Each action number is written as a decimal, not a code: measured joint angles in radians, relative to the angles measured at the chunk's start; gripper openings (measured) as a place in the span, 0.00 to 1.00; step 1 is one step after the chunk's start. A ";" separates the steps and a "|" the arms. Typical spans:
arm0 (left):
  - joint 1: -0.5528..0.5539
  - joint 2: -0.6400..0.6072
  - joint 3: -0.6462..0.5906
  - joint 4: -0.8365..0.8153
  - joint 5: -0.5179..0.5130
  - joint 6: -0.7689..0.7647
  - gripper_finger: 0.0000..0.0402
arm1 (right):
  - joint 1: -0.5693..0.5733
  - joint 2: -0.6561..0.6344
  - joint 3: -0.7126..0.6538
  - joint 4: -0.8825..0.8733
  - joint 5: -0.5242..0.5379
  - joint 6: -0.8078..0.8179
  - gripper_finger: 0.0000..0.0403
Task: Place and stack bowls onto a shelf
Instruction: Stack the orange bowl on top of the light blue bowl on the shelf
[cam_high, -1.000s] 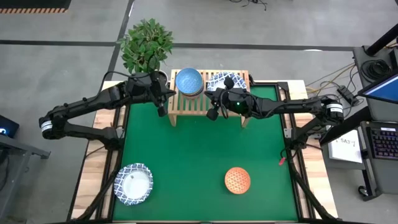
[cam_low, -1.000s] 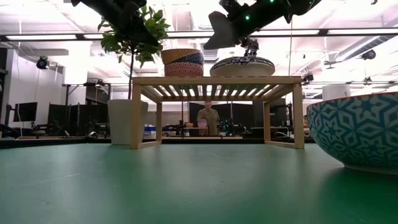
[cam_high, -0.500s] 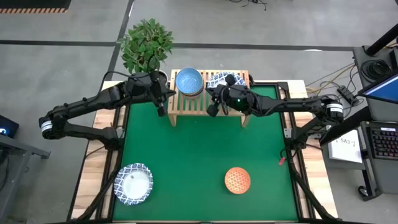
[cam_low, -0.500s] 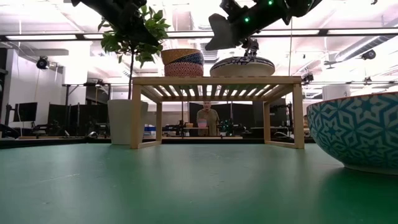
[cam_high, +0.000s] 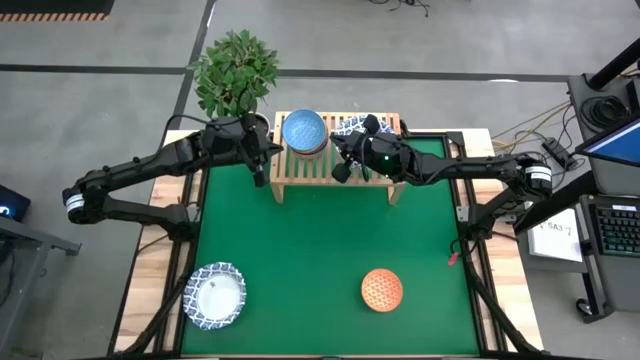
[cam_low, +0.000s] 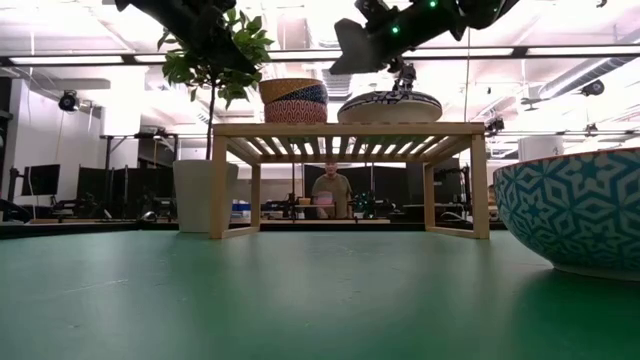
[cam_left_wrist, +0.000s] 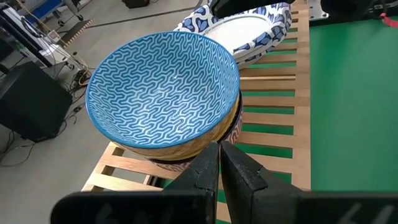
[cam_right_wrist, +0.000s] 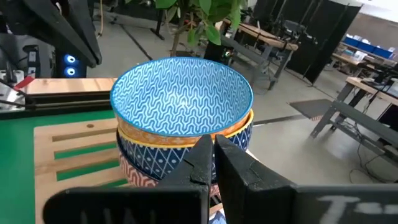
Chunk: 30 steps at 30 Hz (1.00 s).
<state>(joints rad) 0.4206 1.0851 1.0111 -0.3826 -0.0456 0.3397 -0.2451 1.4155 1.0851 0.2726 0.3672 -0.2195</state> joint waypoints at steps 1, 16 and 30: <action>0.000 0.000 0.000 0.000 0.000 0.000 0.00 | 0.000 0.000 0.000 0.002 0.000 0.000 0.02; 0.000 -0.001 0.001 -0.044 0.001 -0.050 0.00 | 0.008 -0.008 0.078 0.050 -0.051 0.005 0.02; -0.001 -0.018 0.001 -0.124 0.002 -0.091 0.00 | 0.212 -0.007 0.309 -0.612 -0.213 0.086 0.02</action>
<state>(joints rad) 0.4194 1.0668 1.0119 -0.5066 -0.0433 0.2489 -0.0329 1.4082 1.3939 -0.3397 0.1539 -0.1338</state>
